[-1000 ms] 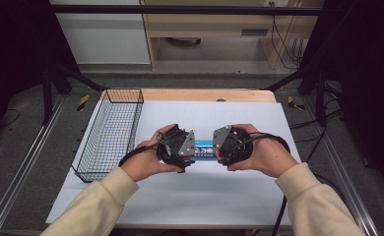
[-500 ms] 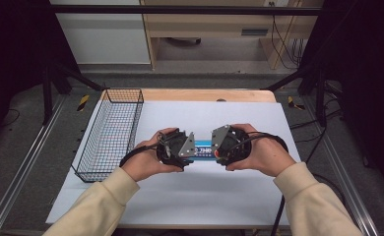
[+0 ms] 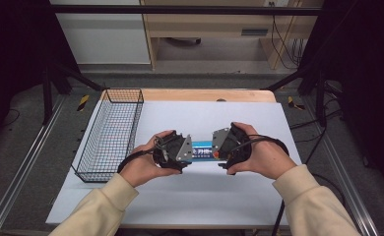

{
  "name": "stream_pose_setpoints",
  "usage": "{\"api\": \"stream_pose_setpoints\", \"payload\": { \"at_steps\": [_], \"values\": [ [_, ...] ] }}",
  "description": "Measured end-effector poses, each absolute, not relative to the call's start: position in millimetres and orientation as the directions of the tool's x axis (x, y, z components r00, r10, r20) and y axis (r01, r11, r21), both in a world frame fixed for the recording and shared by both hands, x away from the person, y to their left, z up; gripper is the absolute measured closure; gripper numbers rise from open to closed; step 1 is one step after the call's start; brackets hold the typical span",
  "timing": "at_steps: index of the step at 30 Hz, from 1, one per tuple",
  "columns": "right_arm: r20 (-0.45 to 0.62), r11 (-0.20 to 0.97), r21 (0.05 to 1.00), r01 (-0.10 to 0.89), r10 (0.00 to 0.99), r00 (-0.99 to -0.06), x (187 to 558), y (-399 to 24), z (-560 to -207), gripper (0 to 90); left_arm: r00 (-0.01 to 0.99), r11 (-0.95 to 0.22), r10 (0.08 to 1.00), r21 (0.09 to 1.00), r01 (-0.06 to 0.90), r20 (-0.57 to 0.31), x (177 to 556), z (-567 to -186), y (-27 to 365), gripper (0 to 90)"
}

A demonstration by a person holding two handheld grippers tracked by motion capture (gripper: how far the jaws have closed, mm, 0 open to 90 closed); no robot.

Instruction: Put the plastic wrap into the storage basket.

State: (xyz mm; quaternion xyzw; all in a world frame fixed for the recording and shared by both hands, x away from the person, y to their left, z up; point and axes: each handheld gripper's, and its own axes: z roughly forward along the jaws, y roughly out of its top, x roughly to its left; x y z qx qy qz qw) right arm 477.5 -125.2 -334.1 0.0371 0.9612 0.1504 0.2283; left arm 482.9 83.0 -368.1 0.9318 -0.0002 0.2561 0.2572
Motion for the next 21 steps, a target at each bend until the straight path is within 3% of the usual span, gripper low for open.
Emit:
{"api": "stream_pose_setpoints", "payload": {
  "at_steps": [8,15,21],
  "values": [
    [-0.466,0.931,0.358,0.073,0.246,-0.85,473,-163,-333,6.3,0.863,-0.88,0.152,0.463,-0.104,0.482,482,-367,97,29.2],
    [-0.449,0.907,0.401,0.127,0.315,-0.836,472,-187,-339,6.2,0.857,-0.89,0.151,0.445,-0.099,0.493,478,-365,107,29.3],
    [-0.43,0.855,0.474,0.21,0.433,-0.792,470,-200,-353,8.3,0.85,-0.884,0.191,0.462,-0.068,0.491,477,-360,119,29.4]
  ]
}}
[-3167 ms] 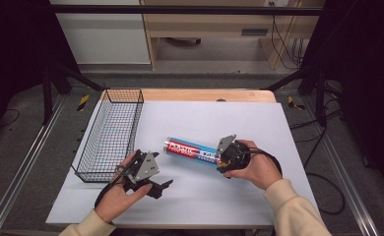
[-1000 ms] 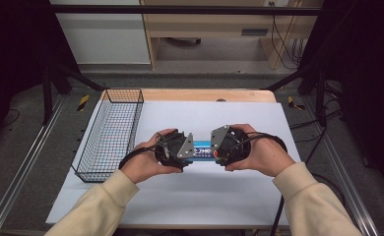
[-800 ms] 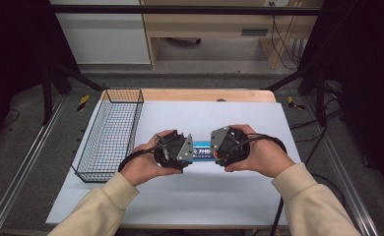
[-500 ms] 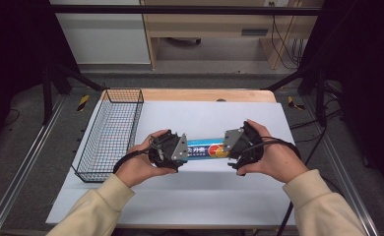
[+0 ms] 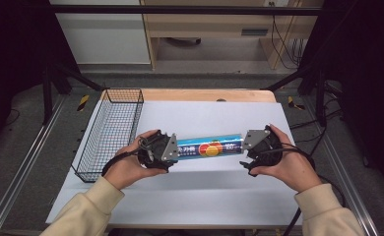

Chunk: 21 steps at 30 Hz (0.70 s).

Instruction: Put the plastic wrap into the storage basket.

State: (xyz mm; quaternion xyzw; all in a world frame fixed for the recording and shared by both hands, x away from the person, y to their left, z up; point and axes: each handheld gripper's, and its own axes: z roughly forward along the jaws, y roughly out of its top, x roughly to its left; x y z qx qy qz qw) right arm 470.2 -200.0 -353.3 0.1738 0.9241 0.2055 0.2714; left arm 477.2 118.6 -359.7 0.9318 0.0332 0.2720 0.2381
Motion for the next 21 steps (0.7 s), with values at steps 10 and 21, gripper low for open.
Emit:
{"api": "stream_pose_setpoints", "payload": {
  "at_steps": [10,21],
  "values": [
    [-0.299,0.604,0.696,0.388,0.735,-0.609,475,-204,-393,9.6,0.826,-0.842,0.308,0.54,0.005,0.472,476,-344,133,29.6],
    [-0.216,0.384,0.797,0.466,0.902,-0.375,476,-219,-433,9.2,0.812,-0.818,0.365,0.574,0.045,0.456,486,-332,141,29.7]
  ]
}}
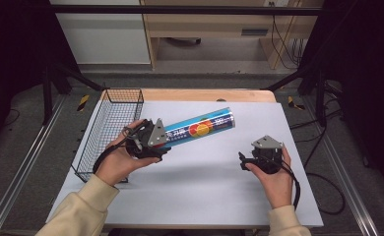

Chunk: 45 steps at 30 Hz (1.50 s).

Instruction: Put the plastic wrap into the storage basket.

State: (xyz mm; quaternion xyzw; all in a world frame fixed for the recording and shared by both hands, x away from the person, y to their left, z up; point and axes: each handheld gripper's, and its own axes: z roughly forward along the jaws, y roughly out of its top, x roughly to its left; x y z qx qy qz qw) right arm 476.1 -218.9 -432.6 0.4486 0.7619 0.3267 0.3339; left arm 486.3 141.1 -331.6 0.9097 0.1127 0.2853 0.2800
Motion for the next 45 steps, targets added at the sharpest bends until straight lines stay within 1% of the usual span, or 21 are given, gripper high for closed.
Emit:
{"api": "stream_pose_setpoints", "payload": {
  "at_steps": [3,6,9,11,14,21,28,30,33,38,45],
  "values": [
    [-0.22,0.367,0.81,0.458,0.913,-0.343,470,-219,-440,9.1,0.809,-0.811,0.374,0.583,0.048,0.453,489,-330,143,29.8],
    [-0.193,0.325,0.826,0.46,0.931,-0.311,464,-222,-443,9.1,0.805,-0.797,0.393,0.601,0.057,0.445,491,-327,148,29.9],
    [-0.179,0.3,0.837,0.458,0.941,-0.289,463,-224,-445,9.1,0.798,-0.793,0.407,0.606,0.067,0.444,493,-322,153,29.9],
    [-0.174,0.297,0.837,0.46,0.941,-0.291,463,-224,-445,9.1,0.793,-0.788,0.419,0.611,0.076,0.442,493,-319,157,29.9],
    [-0.172,0.296,0.831,0.47,0.942,-0.29,463,-224,-447,7.7,0.78,-0.794,0.433,0.601,0.092,0.452,494,-312,162,30.0],
    [-0.16,0.26,0.842,0.473,0.957,-0.24,458,-228,-445,9.0,0.729,-0.792,0.482,0.597,0.125,0.486,482,-295,174,30.1],
    [-0.159,0.256,0.846,0.469,0.959,-0.236,453,-232,-442,8.9,0.689,-0.787,0.522,0.595,0.163,0.502,470,-289,184,30.1],
    [-0.159,0.254,0.845,0.471,0.96,-0.231,453,-233,-442,8.9,0.673,-0.779,0.545,0.598,0.187,0.5,464,-286,191,30.1],
    [-0.149,0.245,0.845,0.476,0.961,-0.231,454,-233,-443,8.9,0.661,-0.778,0.553,0.599,0.191,0.508,460,-282,197,30.2],
    [-0.145,0.252,0.836,0.487,0.958,-0.247,455,-233,-446,8.9,0.646,-0.773,0.569,0.599,0.21,0.509,458,-280,202,30.2],
    [-0.141,0.243,0.834,0.496,0.962,-0.236,455,-233,-447,7.9,0.625,-0.751,0.608,0.612,0.25,0.49,457,-282,211,30.3]
  ]
}}
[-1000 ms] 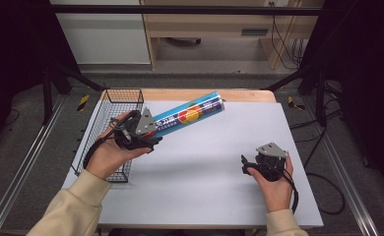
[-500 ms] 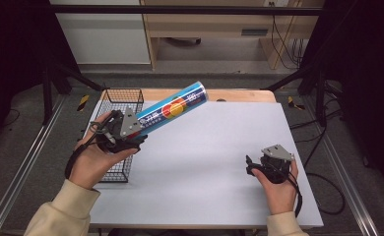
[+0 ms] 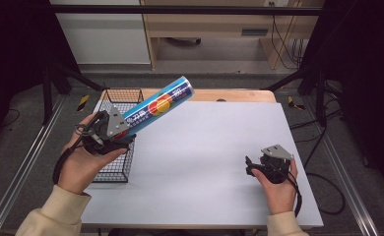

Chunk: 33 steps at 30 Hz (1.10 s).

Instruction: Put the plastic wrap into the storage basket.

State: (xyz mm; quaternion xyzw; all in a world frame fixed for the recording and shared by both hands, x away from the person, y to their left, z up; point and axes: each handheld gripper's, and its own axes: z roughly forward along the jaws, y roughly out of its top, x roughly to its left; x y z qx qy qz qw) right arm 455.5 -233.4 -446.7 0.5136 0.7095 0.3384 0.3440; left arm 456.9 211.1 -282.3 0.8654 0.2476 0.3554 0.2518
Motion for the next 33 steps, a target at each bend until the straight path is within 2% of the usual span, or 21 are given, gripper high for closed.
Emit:
{"api": "stream_pose_setpoints", "payload": {
  "at_steps": [16,19,33],
  "values": [
    [-0.114,0.219,0.836,0.502,0.966,-0.231,455,-232,-446,7.7,0.544,-0.678,0.716,0.624,0.389,0.439,459,-282,224,30.5],
    [-0.106,0.215,0.84,0.498,0.965,-0.239,455,-230,-445,7.9,0.511,-0.66,0.741,0.617,0.429,0.436,465,-282,222,30.6],
    [-0.1,0.214,0.841,0.497,0.964,-0.247,454,-229,-445,8.2,0.446,-0.602,0.795,0.62,0.503,0.411,491,-286,219,30.7]
  ]
}}
